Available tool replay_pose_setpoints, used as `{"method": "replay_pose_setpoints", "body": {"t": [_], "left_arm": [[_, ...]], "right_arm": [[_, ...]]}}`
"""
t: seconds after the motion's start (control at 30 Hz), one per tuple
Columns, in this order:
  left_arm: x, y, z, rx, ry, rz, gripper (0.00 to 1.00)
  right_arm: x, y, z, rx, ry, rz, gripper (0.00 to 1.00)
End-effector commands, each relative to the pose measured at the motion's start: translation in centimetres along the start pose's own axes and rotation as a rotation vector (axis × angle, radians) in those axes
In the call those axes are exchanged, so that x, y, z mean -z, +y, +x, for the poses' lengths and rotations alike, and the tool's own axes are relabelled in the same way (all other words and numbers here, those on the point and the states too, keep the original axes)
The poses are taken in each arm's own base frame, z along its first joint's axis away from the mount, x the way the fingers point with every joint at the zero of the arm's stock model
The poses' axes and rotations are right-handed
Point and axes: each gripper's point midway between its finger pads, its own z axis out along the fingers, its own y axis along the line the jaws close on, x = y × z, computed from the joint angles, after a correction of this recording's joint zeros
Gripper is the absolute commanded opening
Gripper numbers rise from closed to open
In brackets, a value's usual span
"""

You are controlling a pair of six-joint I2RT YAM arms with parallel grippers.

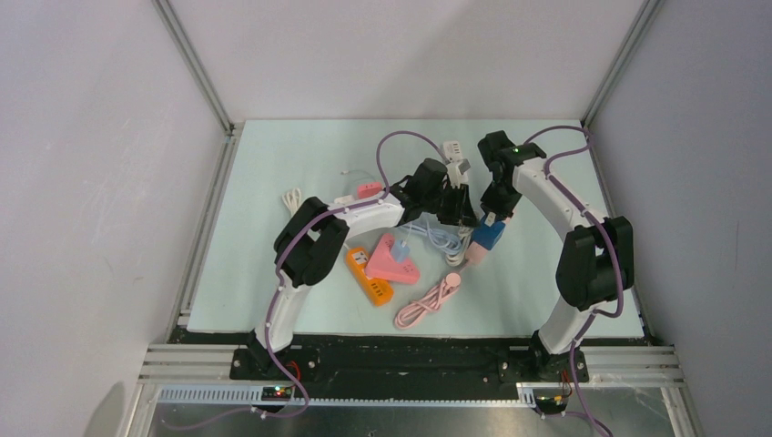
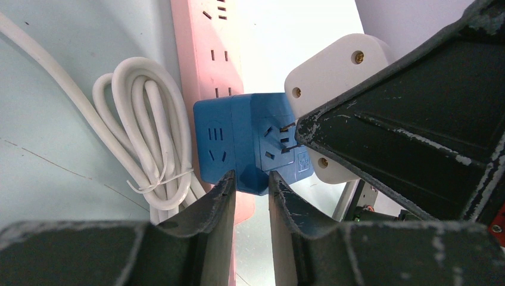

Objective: Insert the plug
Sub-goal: Insert the plug into the socket.

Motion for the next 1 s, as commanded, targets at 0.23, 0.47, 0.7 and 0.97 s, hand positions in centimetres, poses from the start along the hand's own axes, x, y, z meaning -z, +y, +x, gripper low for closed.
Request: {"method": "replay_pose_setpoints", "body": {"t": [0.23, 0.47, 0.7, 0.97], "left_arm": [[-0.4, 0.2, -0.5, 0.014, -0.01, 0.006, 0.3], [-0.4, -0.1, -0.4, 0.016, -0.005, 0.013, 0.27], [-0.6, -0.2, -0.1, 0.021, 0.006, 0.022, 0.14], [-0.7, -0.3, 0.2, 0.018, 0.016, 0.032, 0.04]], "right_arm": [[-0.2, -0.4, 1.1, 0.018, -0.033, 0.033, 0.0], [-1.1, -0.5, 2.3, 0.026, -0.033, 0.063, 0.0], [-2.3, -0.9, 3.5, -0.014, -0.034, 0.078, 0.0], [-4.2, -1.7, 5.1, 0.008, -0.003, 0.135, 0.0]]}}
